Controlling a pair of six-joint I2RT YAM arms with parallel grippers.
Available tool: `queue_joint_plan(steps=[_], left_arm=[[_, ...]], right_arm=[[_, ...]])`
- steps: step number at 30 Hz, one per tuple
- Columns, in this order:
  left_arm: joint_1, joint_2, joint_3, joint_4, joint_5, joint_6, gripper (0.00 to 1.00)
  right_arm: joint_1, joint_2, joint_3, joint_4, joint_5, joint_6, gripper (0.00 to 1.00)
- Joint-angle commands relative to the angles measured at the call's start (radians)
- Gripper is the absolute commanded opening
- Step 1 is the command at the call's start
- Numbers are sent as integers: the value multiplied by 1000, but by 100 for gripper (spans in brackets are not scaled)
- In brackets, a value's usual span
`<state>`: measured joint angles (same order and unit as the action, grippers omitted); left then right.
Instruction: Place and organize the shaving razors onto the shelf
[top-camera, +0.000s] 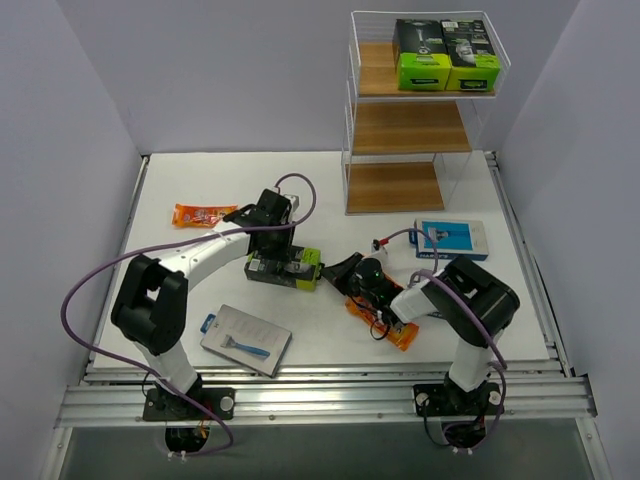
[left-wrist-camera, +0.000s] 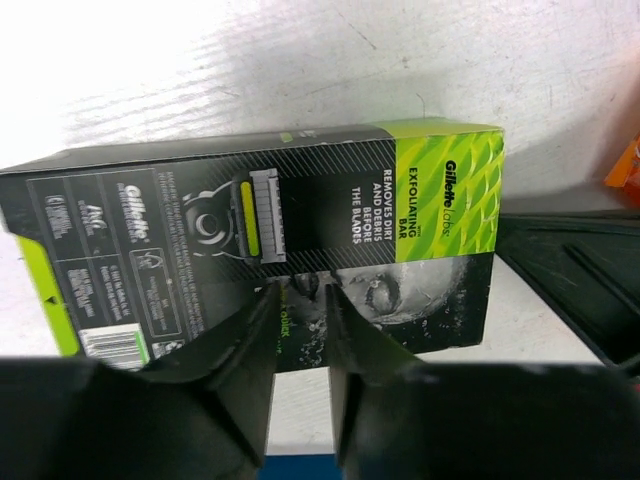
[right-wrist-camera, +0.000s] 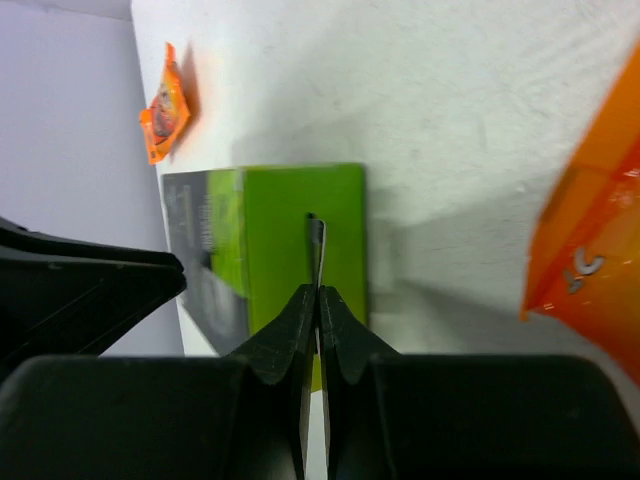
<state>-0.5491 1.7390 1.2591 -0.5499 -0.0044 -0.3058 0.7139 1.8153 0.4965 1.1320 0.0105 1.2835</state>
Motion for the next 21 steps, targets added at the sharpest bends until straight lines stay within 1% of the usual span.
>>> queue_joint_plan(steps=[1,2,4,5,7,9,15,16,17,18,21], left_arm=[[-2,-96,26,7,-74,8,38],[3,-111,23,7,-94,8,46],[12,-169,13,14,-140,8,57],[24,-188,-3,28,-150,8,64],[38,-249,-18,42,-166,8,72],[58,-303,-36,59,-184,7,76],[87,-395,-66,73,-215,2,80],[95,-401,-66,71,-215,2,81],[101,-418,-69,70,-223,1,82],[101,-424,-69,70,-223,0,82],[104,-447,-76,73,-235,2,83]], right_arm=[[2,-154,50,-83,-1,-68,0],[2,-177,66,-140,-1,-93,0],[2,-232,88,-196,-3,-122,0],[2,-249,106,-246,-1,-144,0],[2,-289,129,-316,-33,-162,0],[1,-324,157,-362,-41,-182,0],[-1,-387,211,-503,-47,-234,0],[-1,-390,243,-520,-64,-257,0],[1,-399,301,-614,-79,-292,0],[1,-399,301,-615,-80,-293,0],[10,-413,368,-690,-87,-325,0]])
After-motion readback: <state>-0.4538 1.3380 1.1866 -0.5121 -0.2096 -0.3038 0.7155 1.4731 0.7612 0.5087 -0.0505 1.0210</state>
